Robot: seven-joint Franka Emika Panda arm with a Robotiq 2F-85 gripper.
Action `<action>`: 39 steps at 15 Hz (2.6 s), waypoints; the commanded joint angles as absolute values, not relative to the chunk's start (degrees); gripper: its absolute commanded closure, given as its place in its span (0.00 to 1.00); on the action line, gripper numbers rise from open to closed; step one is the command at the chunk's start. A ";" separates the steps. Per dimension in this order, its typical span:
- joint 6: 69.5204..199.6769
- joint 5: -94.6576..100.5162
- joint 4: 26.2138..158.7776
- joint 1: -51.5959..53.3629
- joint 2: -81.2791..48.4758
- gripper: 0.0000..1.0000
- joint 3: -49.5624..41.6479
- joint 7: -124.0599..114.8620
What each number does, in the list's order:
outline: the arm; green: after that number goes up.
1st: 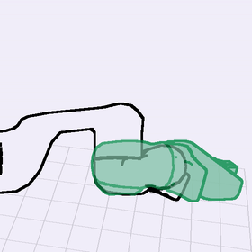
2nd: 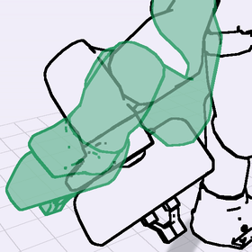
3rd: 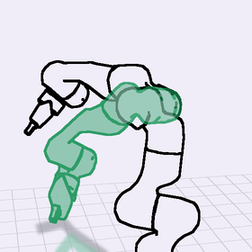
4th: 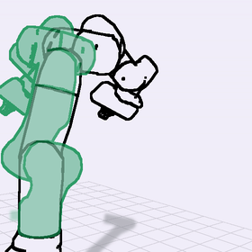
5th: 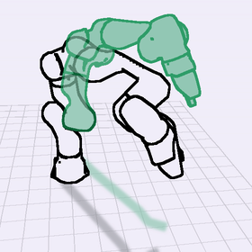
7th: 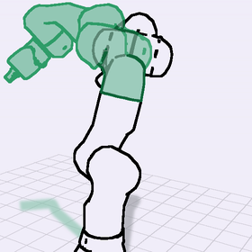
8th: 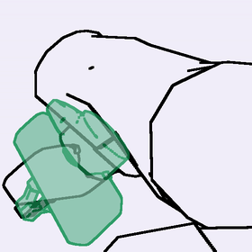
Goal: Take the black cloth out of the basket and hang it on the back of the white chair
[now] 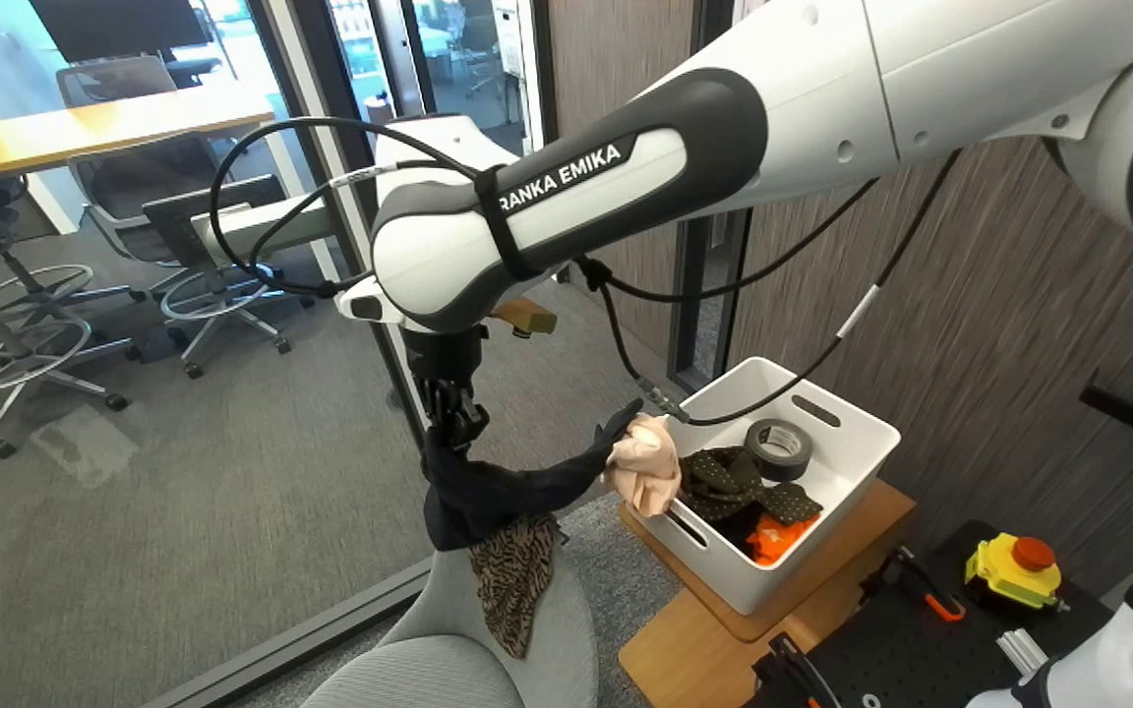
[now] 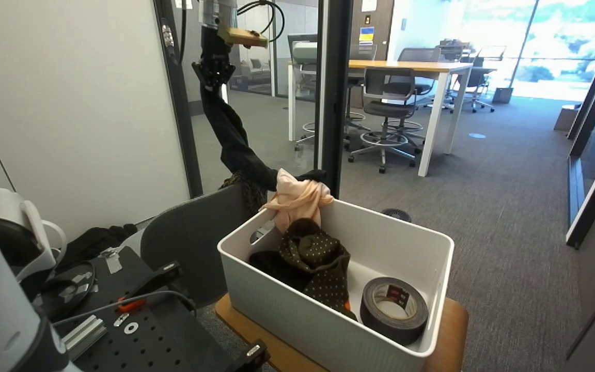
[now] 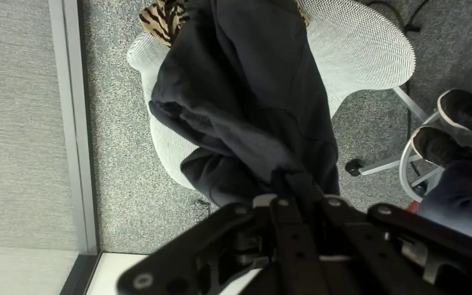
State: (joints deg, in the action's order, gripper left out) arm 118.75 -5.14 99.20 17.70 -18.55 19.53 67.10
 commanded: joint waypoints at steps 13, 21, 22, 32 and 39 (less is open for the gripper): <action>121.93 -2.58 99.52 20.28 -24.93 0.91 21.54 63.02; 120.09 0.24 95.65 20.98 -32.91 0.91 20.11 60.30; 119.74 0.63 95.34 21.01 -33.85 0.91 20.09 60.01; 116.42 0.67 92.56 20.45 -37.23 0.87 20.65 59.76; 113.38 0.09 90.11 18.98 -35.41 0.33 20.69 61.13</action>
State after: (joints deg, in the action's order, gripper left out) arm 115.73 -0.34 92.33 20.10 -36.35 20.40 60.64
